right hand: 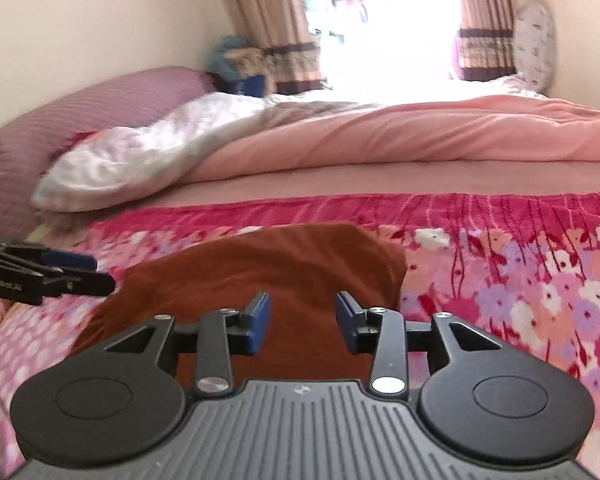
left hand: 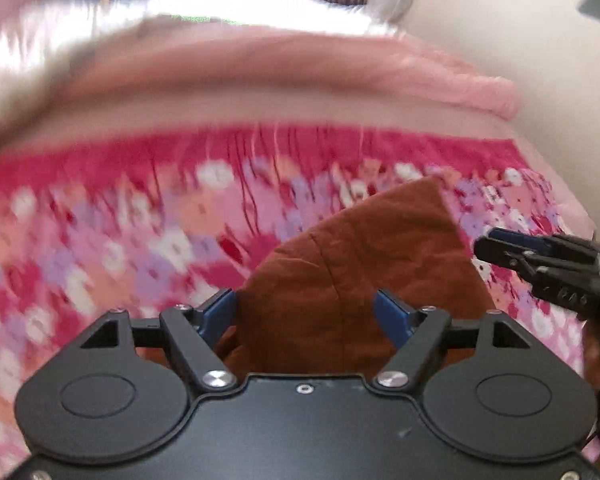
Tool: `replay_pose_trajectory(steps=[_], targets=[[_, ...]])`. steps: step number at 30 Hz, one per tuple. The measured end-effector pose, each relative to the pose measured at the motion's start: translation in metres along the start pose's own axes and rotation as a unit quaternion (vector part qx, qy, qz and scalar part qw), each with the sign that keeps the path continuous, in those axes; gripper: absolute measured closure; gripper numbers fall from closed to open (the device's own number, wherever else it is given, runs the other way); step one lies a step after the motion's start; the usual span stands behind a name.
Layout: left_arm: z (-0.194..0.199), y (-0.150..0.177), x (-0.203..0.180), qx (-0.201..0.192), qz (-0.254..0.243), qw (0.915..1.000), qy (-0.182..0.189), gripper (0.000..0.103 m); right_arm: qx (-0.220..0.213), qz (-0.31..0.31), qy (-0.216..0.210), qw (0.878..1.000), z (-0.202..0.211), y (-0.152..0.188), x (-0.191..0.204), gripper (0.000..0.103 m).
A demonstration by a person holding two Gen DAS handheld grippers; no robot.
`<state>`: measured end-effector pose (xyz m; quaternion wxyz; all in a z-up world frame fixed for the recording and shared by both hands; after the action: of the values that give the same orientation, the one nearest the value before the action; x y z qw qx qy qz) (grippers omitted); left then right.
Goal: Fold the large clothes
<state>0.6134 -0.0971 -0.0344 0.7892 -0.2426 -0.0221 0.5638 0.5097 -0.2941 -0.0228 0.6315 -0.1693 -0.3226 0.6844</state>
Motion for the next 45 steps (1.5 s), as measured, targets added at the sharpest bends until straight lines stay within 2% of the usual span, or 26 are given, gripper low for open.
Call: replay_pose_trajectory(steps=[1,4,7,11,14,16,19,22,24,26,28,33,35,39,42,45], targets=[[-0.016,-0.010,0.004,0.011,0.000,0.9999,0.006,0.025,0.006,0.004,0.005,1.000,-0.012,-0.006,0.002,0.073],[-0.053,-0.018,0.013,0.026,0.010,0.9991,-0.031,0.025,0.022,0.001,0.011,1.000,-0.044,-0.018,0.004,0.077],[-0.089,-0.014,0.032,0.052,0.033,0.9980,-0.013,0.022,0.034,0.013,0.019,0.999,-0.072,-0.019,0.002,0.077],[-0.104,-0.006,0.051,0.034,0.059,0.9976,0.011,0.020,0.088,0.008,0.037,0.995,-0.111,-0.007,-0.009,0.079],[-0.109,-0.004,0.044,0.016,0.039,0.9990,-0.018,0.019,0.085,0.000,0.029,0.996,-0.119,-0.003,-0.015,0.079],[-0.108,-0.005,0.038,0.013,0.028,0.9990,-0.032,0.019,0.087,0.012,0.041,0.995,-0.120,0.000,-0.010,0.079],[-0.082,-0.004,0.042,0.008,0.038,0.9992,-0.005,0.021,0.080,0.021,0.047,0.995,-0.110,-0.004,-0.007,0.078],[-0.036,0.013,0.042,-0.018,0.024,0.9995,0.009,0.024,0.053,0.028,0.042,0.997,-0.082,-0.013,-0.001,0.076],[-0.005,0.032,0.036,-0.042,-0.008,0.9991,-0.007,0.024,0.037,0.041,0.034,0.998,-0.053,-0.010,0.011,0.076],[0.014,0.054,0.032,-0.056,-0.020,0.9979,-0.025,0.024,0.025,0.055,0.030,0.998,-0.024,-0.002,0.026,0.074],[0.025,0.079,0.028,-0.053,-0.021,0.9975,-0.041,0.024,0.019,0.060,0.038,0.997,-0.002,0.009,0.039,0.064],[0.024,0.127,0.018,-0.060,-0.028,0.9941,-0.086,0.022,0.031,0.053,0.063,0.996,0.021,0.040,0.061,0.063],[0.021,0.140,0.017,-0.058,-0.020,0.9941,-0.090,0.022,0.039,0.045,0.062,0.996,0.022,0.052,0.066,0.063],[0.003,0.151,0.026,-0.052,0.013,0.9947,-0.088,0.019,0.053,0.027,0.057,0.997,0.021,0.081,0.073,0.060],[-0.021,0.154,0.031,-0.047,0.021,0.9949,-0.087,0.017,0.053,0.020,0.071,0.996,0.008,0.101,0.073,0.058],[-0.036,0.158,0.029,-0.066,0.030,0.9919,-0.104,0.012,0.033,0.027,0.091,0.995,-0.015,0.115,0.070,0.057]])
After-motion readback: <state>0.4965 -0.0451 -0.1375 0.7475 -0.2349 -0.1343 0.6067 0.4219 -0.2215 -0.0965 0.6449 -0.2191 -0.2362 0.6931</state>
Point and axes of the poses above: each gripper's, at about its wrist camera, not at the fingertips, and z roughly against the way its jaws point, x to its left, y to its underside, the point moved 4 cm from there along -z, roughly the way its jaws point, and after that the axes turned 15 degrees about x, right-handed, at the moved point
